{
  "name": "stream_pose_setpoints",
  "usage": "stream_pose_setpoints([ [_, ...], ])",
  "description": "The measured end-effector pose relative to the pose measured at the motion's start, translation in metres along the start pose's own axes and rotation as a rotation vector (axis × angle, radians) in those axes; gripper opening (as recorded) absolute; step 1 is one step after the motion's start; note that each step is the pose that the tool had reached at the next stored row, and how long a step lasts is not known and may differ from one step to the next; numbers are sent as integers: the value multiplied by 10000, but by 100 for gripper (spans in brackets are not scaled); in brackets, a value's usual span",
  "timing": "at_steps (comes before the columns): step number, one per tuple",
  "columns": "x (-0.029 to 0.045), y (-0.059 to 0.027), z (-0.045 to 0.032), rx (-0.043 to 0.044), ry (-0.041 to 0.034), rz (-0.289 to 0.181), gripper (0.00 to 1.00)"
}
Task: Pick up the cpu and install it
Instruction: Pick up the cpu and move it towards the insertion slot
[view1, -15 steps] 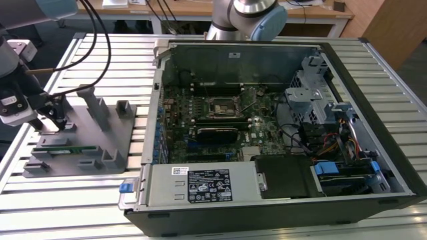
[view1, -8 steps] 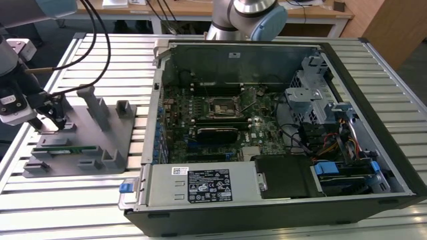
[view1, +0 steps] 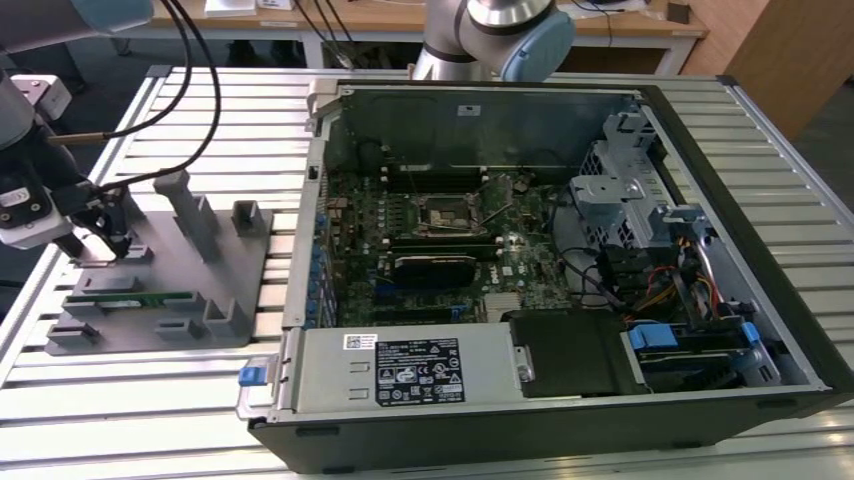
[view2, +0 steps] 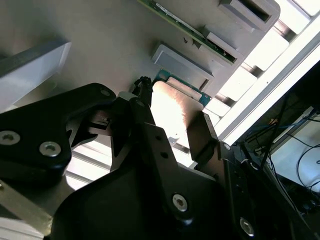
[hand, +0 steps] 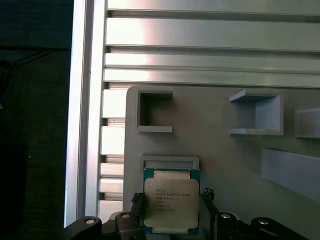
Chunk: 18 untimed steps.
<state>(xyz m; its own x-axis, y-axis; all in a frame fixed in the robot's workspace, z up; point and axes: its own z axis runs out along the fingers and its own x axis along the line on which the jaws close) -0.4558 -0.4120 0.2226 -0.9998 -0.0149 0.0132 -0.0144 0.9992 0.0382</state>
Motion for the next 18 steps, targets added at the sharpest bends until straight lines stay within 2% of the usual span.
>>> stream_pose_setpoints([
  [18,1,2,-41,0,1,0,53],
])
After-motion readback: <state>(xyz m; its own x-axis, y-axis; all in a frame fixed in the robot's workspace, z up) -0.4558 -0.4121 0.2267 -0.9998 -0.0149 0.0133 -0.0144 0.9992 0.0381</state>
